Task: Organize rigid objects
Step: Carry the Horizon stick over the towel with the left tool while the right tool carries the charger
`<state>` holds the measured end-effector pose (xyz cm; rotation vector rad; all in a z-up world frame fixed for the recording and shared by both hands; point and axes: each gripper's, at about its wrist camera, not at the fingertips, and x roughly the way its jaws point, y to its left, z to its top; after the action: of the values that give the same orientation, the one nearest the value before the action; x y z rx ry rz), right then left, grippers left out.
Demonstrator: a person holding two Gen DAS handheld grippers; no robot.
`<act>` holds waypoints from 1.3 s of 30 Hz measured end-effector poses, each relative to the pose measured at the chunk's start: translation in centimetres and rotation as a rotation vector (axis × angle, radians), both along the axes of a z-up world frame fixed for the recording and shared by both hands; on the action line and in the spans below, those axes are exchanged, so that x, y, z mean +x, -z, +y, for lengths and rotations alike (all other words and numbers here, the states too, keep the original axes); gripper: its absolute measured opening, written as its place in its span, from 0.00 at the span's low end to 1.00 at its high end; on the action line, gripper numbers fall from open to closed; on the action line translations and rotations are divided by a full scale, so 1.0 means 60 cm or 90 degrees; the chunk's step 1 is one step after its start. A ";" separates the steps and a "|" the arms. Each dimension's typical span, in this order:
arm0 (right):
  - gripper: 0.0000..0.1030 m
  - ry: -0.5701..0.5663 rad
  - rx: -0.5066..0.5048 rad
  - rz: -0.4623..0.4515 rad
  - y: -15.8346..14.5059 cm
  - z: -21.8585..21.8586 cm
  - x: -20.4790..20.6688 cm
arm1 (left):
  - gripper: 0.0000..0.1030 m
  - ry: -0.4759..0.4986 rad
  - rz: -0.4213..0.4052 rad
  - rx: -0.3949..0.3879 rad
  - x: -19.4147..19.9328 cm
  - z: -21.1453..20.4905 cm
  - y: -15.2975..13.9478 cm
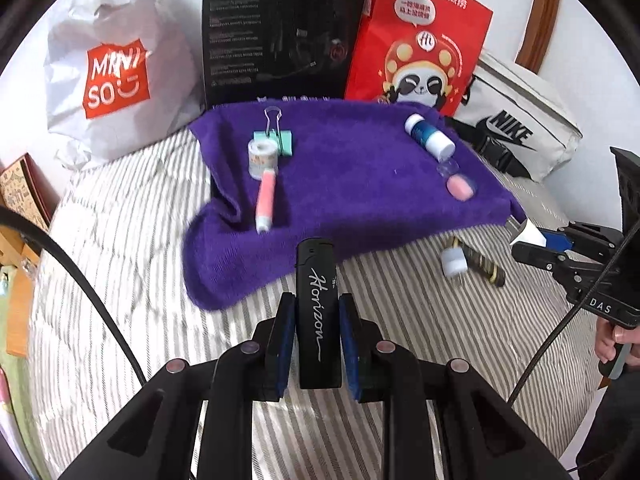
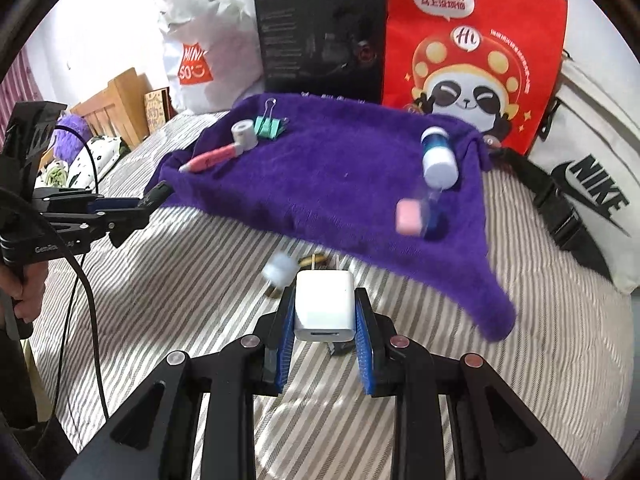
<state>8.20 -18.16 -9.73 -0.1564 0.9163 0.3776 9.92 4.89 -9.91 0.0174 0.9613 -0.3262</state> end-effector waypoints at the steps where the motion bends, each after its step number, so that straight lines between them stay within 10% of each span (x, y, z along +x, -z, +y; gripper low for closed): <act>1: 0.26 0.000 0.000 -0.006 -0.006 -0.001 0.007 | 0.20 0.000 -0.003 0.002 0.008 0.000 -0.005; 19: 0.26 0.034 0.028 -0.019 -0.029 -0.006 0.172 | 0.20 0.043 0.014 -0.013 0.215 -0.042 -0.002; 39: 0.26 0.028 0.013 0.027 0.042 0.013 0.253 | 0.20 0.044 0.047 -0.018 0.261 -0.039 0.056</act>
<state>23.36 -17.39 -12.26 -0.1099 0.9557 0.3495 25.57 2.54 -13.28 0.0130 1.0309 -0.4061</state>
